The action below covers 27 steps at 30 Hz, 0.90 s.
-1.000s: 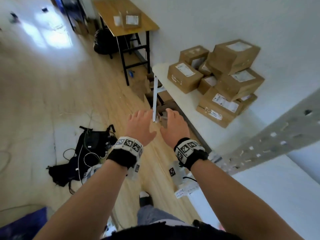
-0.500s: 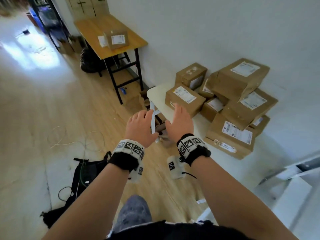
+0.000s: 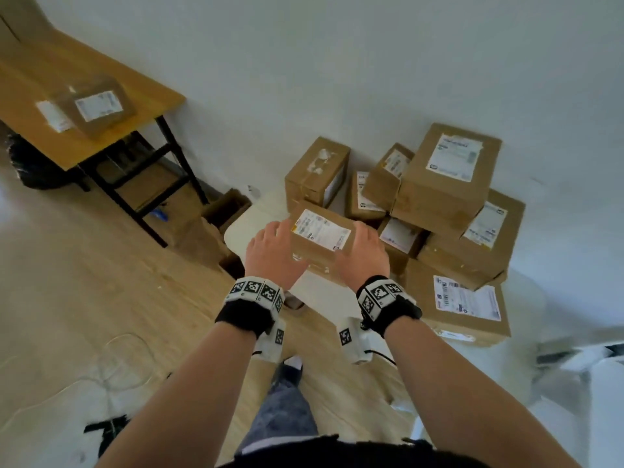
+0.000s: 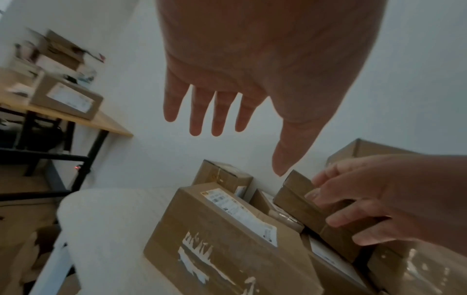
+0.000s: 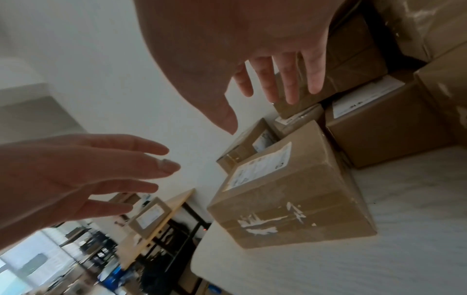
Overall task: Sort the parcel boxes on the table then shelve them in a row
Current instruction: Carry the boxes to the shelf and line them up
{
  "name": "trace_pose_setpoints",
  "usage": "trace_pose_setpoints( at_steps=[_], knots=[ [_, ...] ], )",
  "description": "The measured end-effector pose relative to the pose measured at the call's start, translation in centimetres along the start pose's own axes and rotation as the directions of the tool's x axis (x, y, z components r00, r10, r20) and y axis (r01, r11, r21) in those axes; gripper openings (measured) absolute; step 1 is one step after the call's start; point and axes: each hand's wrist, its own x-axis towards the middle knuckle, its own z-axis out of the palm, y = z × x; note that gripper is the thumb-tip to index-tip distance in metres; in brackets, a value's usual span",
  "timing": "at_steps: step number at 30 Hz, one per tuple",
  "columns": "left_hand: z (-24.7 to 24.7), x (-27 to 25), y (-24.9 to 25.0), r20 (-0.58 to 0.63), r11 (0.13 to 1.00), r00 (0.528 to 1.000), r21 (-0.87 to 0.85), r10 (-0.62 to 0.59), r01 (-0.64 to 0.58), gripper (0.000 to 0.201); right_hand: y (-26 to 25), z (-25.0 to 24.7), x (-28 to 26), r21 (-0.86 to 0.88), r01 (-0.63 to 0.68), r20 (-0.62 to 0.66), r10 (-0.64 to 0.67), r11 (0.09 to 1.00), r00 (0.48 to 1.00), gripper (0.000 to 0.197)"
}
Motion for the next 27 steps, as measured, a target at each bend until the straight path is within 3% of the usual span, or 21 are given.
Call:
trace_pose_setpoints(
  at_steps=[7,14,27],
  knots=[
    [3.6,10.1,-1.5,0.202,0.996,0.979,0.079,0.032,-0.049,0.080,-0.1,2.5,6.5,-0.070,-0.242,0.054,0.246,0.968,0.968,0.070],
    [7.4,13.4,-2.1,0.398,0.999,0.917,0.039,-0.037,0.023,0.101,0.6,5.4,8.0,-0.046,-0.399,0.098,0.401,0.916,0.911,0.079],
    [6.9,13.0,-1.5,0.396,0.998,0.918,0.060,-0.001,-0.025,0.105,0.5,5.3,7.0,0.003,-0.431,0.110,0.428,0.903,0.897,0.079]
  ],
)
